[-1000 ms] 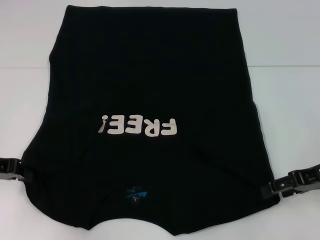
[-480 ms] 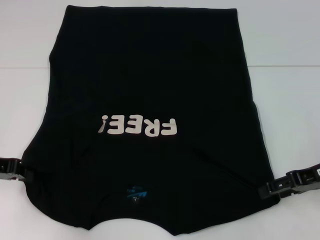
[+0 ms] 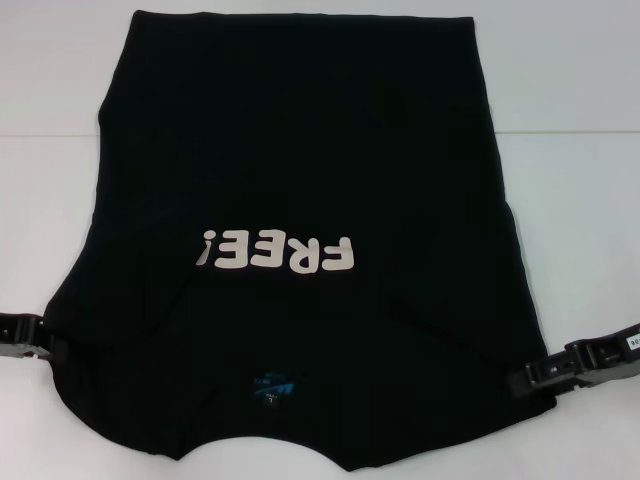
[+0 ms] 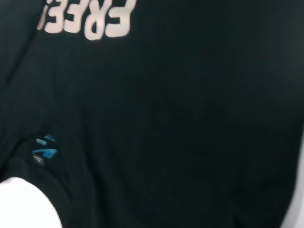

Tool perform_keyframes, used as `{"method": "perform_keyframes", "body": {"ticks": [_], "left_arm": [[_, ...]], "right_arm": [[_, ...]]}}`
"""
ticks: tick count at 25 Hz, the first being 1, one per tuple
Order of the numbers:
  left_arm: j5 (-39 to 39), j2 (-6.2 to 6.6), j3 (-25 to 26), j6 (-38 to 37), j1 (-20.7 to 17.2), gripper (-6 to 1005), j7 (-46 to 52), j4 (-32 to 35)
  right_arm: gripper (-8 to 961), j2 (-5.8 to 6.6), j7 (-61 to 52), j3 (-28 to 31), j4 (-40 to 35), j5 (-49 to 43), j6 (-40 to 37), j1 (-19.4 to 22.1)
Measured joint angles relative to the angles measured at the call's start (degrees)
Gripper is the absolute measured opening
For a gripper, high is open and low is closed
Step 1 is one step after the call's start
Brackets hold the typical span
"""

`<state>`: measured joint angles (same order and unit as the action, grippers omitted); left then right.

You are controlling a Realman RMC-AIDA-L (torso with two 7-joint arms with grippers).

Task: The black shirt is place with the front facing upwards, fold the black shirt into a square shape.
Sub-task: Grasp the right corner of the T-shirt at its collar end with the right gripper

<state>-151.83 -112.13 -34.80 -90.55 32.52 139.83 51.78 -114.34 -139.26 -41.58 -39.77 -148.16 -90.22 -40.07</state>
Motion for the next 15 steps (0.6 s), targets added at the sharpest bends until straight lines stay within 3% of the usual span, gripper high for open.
{"method": "perform_keyframes", "body": {"ticks": [15], "left_arm": [[0.1, -0.01, 0.0, 0.1, 0.0, 28, -0.2, 0.0]], "right_arm": [[833, 1.23, 0.8, -0.2, 1.8, 2.3, 0.6, 0.5]]}}
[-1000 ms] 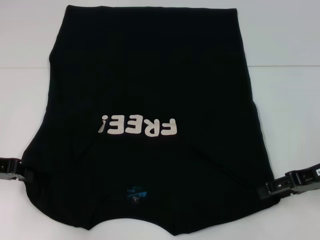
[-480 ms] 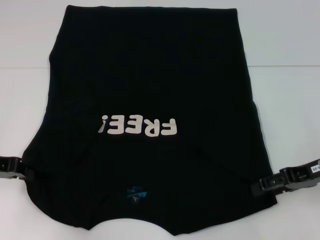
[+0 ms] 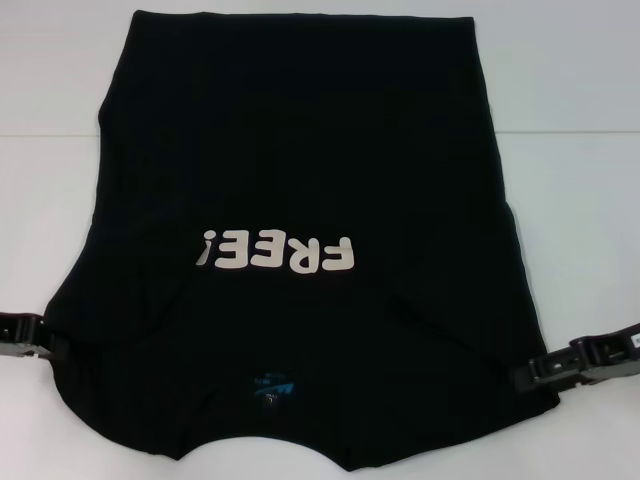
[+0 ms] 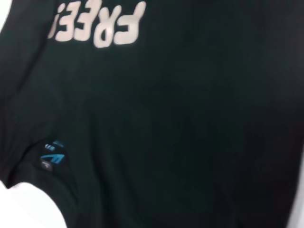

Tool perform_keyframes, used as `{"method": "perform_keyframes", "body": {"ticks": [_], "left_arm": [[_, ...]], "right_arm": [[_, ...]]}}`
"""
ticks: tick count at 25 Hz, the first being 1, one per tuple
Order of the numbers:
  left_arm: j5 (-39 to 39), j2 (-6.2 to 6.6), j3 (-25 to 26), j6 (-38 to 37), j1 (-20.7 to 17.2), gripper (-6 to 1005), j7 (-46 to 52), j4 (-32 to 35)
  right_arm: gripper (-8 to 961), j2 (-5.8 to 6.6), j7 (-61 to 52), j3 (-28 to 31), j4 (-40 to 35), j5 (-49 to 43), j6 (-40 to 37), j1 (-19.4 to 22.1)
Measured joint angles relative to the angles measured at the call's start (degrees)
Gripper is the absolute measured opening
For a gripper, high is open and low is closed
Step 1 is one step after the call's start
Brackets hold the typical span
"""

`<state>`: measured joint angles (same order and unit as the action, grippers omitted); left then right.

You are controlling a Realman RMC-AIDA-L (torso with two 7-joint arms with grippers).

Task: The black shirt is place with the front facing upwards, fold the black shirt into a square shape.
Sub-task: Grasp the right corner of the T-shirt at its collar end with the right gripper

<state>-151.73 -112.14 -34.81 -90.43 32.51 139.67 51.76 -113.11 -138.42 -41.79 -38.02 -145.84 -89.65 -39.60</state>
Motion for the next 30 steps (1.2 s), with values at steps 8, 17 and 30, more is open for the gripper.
{"method": "perform_keyframes", "body": {"ticks": [8, 17, 30], "left_arm": [[0.0, 0.01, 0.0, 0.0, 0.0, 28, 0.0, 0.0], [-0.1, -0.03, 0.0, 0.1, 0.0, 29, 0.0, 0.0], [0.0, 0.01, 0.0, 0.2, 0.0, 30, 0.0, 0.0]], "right_arm": [[833, 1.64, 0.0, 1.1, 0.1, 0.3, 0.3, 0.6], [832, 1.02, 0.0, 0.6, 0.5, 0.0, 0.4, 0.3], [833, 0.97, 0.0, 0.3, 0.8, -0.1, 0.8, 0.2]]}}
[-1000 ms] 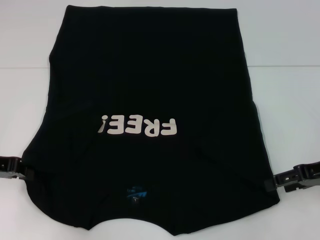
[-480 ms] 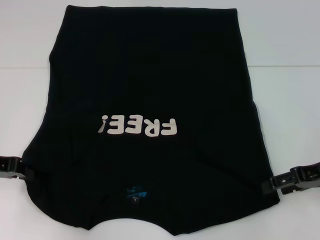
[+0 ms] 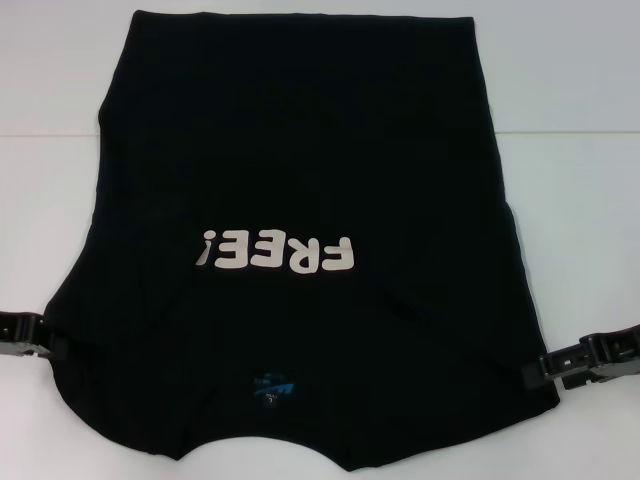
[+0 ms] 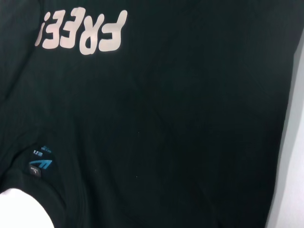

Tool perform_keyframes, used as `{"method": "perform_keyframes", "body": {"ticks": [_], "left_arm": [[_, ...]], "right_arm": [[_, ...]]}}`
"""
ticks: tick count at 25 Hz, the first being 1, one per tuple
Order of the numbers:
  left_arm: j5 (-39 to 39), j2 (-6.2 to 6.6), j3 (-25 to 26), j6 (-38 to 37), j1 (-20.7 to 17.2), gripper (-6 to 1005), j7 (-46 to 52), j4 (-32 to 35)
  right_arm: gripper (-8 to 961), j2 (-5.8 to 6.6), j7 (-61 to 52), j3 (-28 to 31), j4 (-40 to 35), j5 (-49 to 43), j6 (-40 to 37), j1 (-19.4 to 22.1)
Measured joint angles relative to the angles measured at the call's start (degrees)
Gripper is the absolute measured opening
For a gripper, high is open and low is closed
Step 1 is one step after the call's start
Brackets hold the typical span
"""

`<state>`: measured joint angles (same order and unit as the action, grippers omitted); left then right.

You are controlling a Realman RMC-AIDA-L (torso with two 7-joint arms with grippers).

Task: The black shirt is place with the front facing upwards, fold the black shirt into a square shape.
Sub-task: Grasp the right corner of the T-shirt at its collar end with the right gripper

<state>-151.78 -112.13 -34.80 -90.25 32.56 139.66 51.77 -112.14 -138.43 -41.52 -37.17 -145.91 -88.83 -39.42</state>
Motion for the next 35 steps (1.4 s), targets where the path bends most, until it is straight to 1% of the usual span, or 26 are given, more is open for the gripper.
{"method": "perform_keyframes", "body": {"ticks": [11, 30, 35], "left_arm": [[0.0, 0.09, 0.0, 0.1, 0.0, 31, 0.0, 0.0], [0.0, 0.09, 0.0, 0.2, -0.1, 32, -0.1, 0.0], [0.0, 0.09, 0.0, 0.1, -0.1, 32, -0.1, 0.0]], "right_arm": [[834, -0.01, 0.0, -1.1, 0.9, 0.0, 1.2, 0.0], [833, -0.67, 0.0, -1.5, 0.9, 0.0, 1.2, -0.3], [834, -1.01, 0.0, -1.5, 0.9, 0.0, 0.9, -0.4]]}}
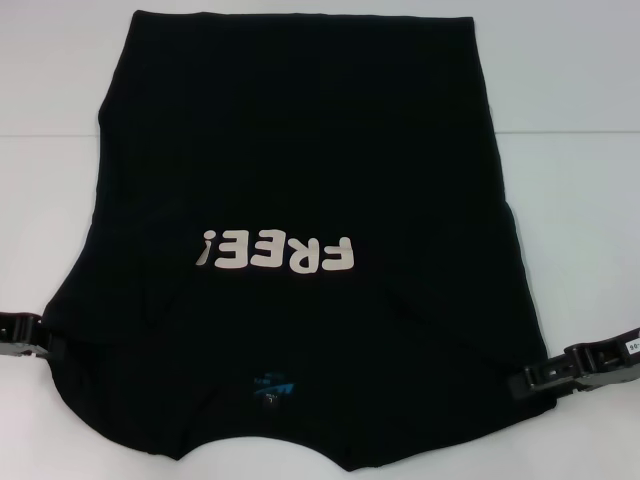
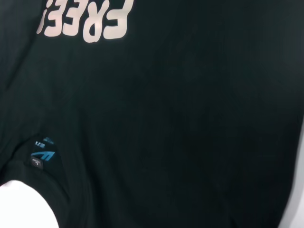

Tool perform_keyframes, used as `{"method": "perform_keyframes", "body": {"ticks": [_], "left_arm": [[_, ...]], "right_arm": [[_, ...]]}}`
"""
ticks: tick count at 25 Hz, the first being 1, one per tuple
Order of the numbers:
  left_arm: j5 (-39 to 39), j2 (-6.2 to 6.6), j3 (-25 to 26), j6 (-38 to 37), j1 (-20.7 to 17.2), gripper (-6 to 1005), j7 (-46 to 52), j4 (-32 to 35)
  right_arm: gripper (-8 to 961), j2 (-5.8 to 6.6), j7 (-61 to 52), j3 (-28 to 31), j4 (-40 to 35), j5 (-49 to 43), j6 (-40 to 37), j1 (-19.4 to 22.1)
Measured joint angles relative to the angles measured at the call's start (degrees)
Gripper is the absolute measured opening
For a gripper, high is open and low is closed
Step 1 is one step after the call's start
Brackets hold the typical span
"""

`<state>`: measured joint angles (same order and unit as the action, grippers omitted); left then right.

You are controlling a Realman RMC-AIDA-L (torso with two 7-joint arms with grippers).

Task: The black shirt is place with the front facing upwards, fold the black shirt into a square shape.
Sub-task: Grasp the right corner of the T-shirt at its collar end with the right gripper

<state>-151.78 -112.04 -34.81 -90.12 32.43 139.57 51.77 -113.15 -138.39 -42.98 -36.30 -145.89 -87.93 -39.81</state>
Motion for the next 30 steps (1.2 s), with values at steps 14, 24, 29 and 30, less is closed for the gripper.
{"method": "perform_keyframes", "body": {"ticks": [14, 24, 29, 30], "left_arm": [[0.0, 0.00, 0.0, -0.2, 0.0, 33, -0.1, 0.0], [0.0, 0.00, 0.0, -0.2, 0.0, 34, 0.0, 0.0], [0.0, 0.00, 0.1, -0.2, 0.0, 34, 0.0, 0.0], [0.0, 0.00, 0.1, -0.2, -0.1, 34, 0.0, 0.0]], "right_arm": [[786, -0.93, 1.0, -0.2, 0.8, 0.9, -0.7, -0.9], [749, -0.85, 1.7, -0.1, 1.3, 2.1, -0.6, -1.0], [731, -1.08, 1.7, -0.4, 1.9, 2.1, -0.6, -1.6], [727, -1.14, 1.8, -0.4, 2.1, 2.1, -0.6, -1.7]]}}
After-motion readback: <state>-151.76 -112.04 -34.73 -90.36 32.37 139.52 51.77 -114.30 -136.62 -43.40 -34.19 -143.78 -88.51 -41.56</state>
